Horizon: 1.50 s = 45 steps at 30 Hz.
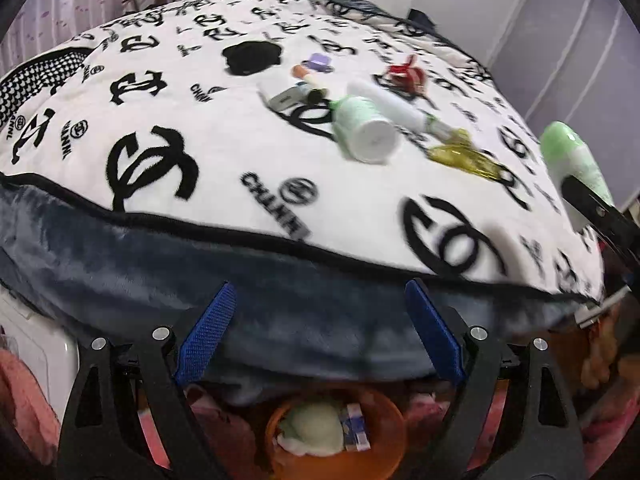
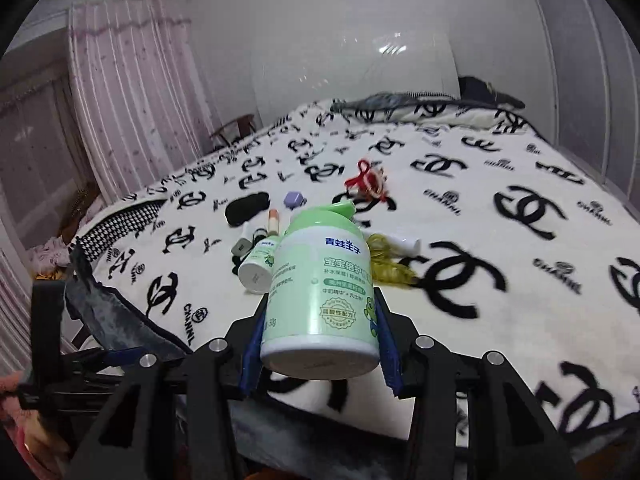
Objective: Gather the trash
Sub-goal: 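Grasp the green-capped bottle with the right tool, then carry the green-capped bottle to the orange bin and release it with the right tool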
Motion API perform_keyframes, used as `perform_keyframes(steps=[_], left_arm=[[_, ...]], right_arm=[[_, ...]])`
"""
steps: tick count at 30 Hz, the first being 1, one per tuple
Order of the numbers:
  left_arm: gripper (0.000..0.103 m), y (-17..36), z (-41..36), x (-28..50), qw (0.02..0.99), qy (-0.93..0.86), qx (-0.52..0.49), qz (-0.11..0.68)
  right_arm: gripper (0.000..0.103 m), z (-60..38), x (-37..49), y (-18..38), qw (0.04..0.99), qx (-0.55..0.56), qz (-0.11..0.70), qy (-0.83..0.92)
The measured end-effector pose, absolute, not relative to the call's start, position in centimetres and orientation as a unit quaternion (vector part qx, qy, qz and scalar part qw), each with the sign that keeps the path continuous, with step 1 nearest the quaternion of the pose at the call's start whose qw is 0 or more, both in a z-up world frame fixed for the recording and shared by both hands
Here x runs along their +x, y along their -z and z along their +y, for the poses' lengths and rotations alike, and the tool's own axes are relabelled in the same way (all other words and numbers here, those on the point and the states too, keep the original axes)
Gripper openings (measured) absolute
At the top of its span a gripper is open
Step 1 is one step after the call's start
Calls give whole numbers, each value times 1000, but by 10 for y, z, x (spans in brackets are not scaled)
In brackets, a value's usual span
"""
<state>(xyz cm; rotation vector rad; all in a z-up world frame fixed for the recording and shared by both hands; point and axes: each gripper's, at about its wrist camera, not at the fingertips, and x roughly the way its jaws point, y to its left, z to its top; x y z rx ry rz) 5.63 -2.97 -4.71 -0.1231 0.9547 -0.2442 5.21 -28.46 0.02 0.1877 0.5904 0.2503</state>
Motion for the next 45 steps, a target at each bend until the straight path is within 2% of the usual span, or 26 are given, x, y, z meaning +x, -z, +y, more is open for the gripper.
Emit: perform_keyframes(steps=[4,8,12,18,20,23,24,35,41,45], left_arm=[[84,19,-40,29,897,123,-23,425],[86,3,-55,51,906,134,-11,402],[86,10,-84,110,906,142,13,399],[86,48,-104,206,890,109,5,442],[80,62,-103,227,883,86,-4,461],[55,75,-100,243,875,89,-22,475],[49,76,-100,243,875,91,-22,474],[48,40,-89,190,894,115,-1,434],[48,9,-65,114,899,147,7,412],[48,15,-54,59,893,169,26,417]], right_arm=[[47,-298,37,-5,946,103,275,-136],[47,-306,24,-10,952,104,258,-131],[47,-314,9,-15,956,104,248,-120],[47,-321,-4,-14,955,110,250,-113],[47,-324,-6,-11,954,113,253,-111],[47,-325,-6,-6,952,116,259,-110],[47,-324,-6,-4,952,116,262,-111],[47,-308,-13,-2,950,119,264,-118],[47,-289,-31,-2,949,105,270,-128],[47,-273,-46,10,943,86,292,-138]])
